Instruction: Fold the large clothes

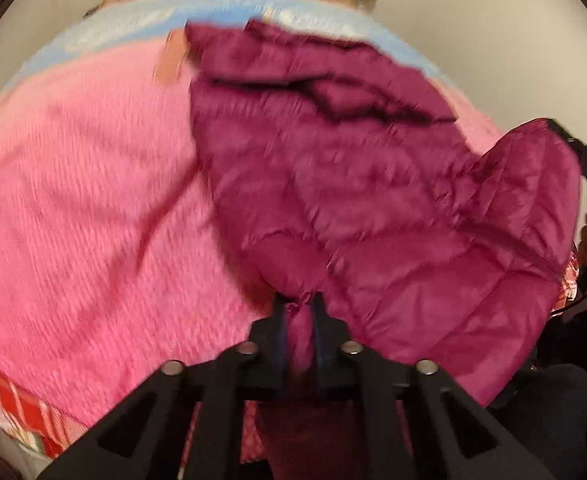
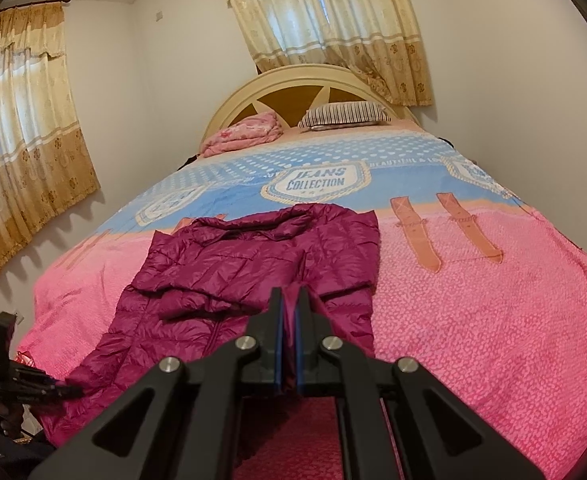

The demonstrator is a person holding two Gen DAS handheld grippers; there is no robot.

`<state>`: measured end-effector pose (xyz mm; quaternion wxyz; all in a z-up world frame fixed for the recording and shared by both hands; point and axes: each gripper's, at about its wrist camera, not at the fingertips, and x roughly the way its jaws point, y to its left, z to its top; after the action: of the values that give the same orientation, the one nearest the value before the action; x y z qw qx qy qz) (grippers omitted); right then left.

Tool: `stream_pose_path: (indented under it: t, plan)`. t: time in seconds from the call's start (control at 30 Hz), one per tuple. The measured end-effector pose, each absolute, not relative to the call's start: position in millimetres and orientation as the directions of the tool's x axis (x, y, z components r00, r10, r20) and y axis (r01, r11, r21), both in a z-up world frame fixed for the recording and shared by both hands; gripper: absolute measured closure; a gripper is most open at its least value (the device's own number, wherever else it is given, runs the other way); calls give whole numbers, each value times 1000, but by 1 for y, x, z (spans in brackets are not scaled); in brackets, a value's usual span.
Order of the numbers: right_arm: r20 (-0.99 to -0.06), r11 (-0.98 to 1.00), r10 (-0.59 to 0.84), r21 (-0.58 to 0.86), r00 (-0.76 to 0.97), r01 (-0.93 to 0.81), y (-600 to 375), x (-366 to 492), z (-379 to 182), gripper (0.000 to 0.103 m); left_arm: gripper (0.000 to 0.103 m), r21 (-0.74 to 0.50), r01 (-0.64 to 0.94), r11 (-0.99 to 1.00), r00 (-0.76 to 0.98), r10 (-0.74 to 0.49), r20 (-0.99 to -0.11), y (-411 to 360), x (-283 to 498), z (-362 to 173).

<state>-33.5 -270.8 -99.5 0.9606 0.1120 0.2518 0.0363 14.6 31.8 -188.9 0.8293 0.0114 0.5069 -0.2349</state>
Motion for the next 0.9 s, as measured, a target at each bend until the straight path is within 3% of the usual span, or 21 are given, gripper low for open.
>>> stream_pose_path:
  t: [0.17, 0.47, 0.67, 0.9]
  plan:
    - [-443, 972, 117, 233, 889, -11, -269, -29, -90, 97, 98, -174, 446, 878, 502, -406, -763, 22, 34, -140]
    - [-333, 963, 66, 267, 940, 27, -300, 26, -36, 97, 99, -149, 453, 879, 663, -444, -603, 13, 146, -67]
    - [-354, 950, -2, 293, 935, 113, -324, 97, -40, 97, 95, -64, 373, 926, 744, -339, -575, 4, 236, -84]
    - [-462, 928, -60, 301, 885, 221, -343, 182, -92, 97, 92, -67, 248, 966, 727, -231, -646, -12, 317, -137]
